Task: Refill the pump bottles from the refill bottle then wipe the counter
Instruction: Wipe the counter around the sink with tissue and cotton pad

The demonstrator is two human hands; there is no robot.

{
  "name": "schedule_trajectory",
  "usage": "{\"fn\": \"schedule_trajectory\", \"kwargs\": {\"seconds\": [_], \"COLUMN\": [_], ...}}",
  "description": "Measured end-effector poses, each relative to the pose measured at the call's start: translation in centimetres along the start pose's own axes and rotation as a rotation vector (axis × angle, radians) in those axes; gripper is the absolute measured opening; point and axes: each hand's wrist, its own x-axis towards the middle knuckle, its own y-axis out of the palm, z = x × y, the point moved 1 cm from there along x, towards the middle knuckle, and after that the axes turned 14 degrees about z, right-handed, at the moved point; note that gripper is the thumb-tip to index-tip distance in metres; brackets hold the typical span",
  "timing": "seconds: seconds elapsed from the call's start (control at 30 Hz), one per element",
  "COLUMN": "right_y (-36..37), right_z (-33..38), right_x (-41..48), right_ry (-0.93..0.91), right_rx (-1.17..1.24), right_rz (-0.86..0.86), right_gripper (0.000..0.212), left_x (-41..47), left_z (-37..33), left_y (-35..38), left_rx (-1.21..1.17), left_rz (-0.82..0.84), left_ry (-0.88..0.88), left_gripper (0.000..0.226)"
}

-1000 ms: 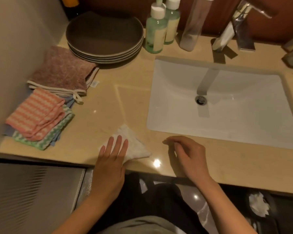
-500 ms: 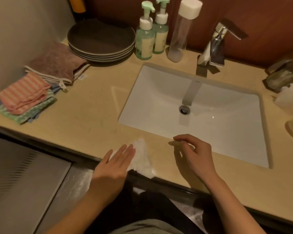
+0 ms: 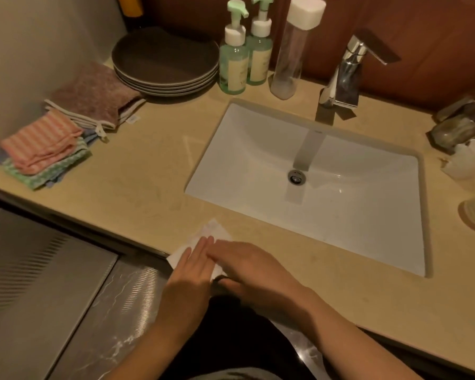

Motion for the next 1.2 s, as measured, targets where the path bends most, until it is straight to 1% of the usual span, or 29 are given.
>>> {"fn": "schedule_trajectory", "kwargs": {"seconds": [0.03, 0.1, 0.13, 0.2, 0.23, 0.27, 0.37, 0.43, 0.47, 0.53, 0.6, 0.67, 0.8, 0.87, 0.9, 0.97, 1.03, 1.1, 1.17, 1.2], "right_y": [0.9, 2.4, 2.9, 3.5, 3.7, 3.6, 2.3, 0.9, 0.1, -0.8, -1.0, -0.9, -0.6, -0.4, -0.2, 0.2, 0.3, 0.3, 0.4, 0.3], "right_z": [0.2, 0.3, 0.4, 0.6, 0.5, 0.6, 0.7, 0.4, 0.2, -0.6, -1.5, -2.1, -3.1, -3.6, -4.1, -4.8, -5.8, -7.0, -7.7, -8.0], "right_x": [0.5, 0.7, 0.7, 1.0, 1.3, 1.9, 4.5, 6.4, 7.1, 8.0, 7.9, 7.0, 4.1, 2.7, 1.6, -0.1, -2.3, -4.5, -6.4, -7.3], "right_ry": [-0.013, 0.004, 0.013, 0.024, 0.035, 0.045, 0.087, 0.136, 0.15, 0.143, 0.13, 0.112, 0.063, 0.044, 0.035, 0.035, 0.022, 0.024, 0.026, 0.025], "right_rx": [-0.02, -0.004, -0.003, -0.057, -0.083, -0.095, -0.04, 0.0, 0.007, 0.011, 0.008, 0.011, -0.009, -0.006, -0.005, -0.001, -0.005, -0.036, -0.081, -0.087], "right_rz": [0.003, -0.015, -0.038, -0.073, -0.086, -0.087, -0.016, 0.03, 0.025, 0.013, 0.024, 0.023, -0.014, -0.038, -0.039, -0.035, -0.03, -0.037, -0.081, -0.101], "right_gripper": [0.055, 0.057, 0.057, 0.058, 0.059, 0.059, 0.063, 0.064, 0.064, 0.064, 0.067, 0.069, 0.067, 0.067, 0.067, 0.068, 0.067, 0.066, 0.066, 0.066], "left_x": [-0.1, -0.2, -0.2, -0.1, 0.0, 0.3, 2.2, 4.1, 4.9, 6.0, 6.3, 6.1, 5.6, 5.3, 5.1, 5.1, 5.0, 4.8, 4.6, 4.6], "left_z": [0.4, 1.4, 1.9, 3.0, 3.3, 3.7, 4.5, 5.5, 5.8, 6.3, 6.0, 5.0, 2.2, 0.7, -0.4, -2.4, -5.3, -7.9, -9.7, -10.7], "left_y": [0.1, 0.1, 0.0, -0.6, -1.1, -1.8, -3.1, -3.7, -3.9, -3.7, -2.9, -2.3, -1.2, -0.4, 0.0, 0.8, 1.5, 2.7, 3.7, 3.9], "left_rx": [-0.02, -0.05, -0.045, -0.025, -0.009, 0.009, 0.071, 0.073, 0.032, -0.05, -0.098, -0.145, -0.177, -0.145, -0.146, -0.12, -0.06, -0.009, 0.014, -0.029], "left_rz": [0.02, 0.048, 0.057, 0.054, 0.057, 0.064, 0.067, 0.066, 0.055, -0.023, -0.059, -0.059, -0.009, -0.043, -0.062, -0.047, -0.083, -0.119, -0.143, -0.155], "left_ry": [0.013, 0.069, 0.105, 0.171, 0.179, 0.177, 0.164, 0.149, 0.129, 0.108, 0.133, 0.111, 0.073, 0.063, 0.049, -0.005, -0.036, -0.024, 0.008, -0.011], "left_gripper": [0.073, 0.074, 0.071, 0.056, 0.051, 0.051, 0.053, 0.057, 0.06, 0.068, 0.068, 0.063, 0.054, 0.051, 0.05, 0.049, 0.048, 0.056, 0.042, 0.039]}}
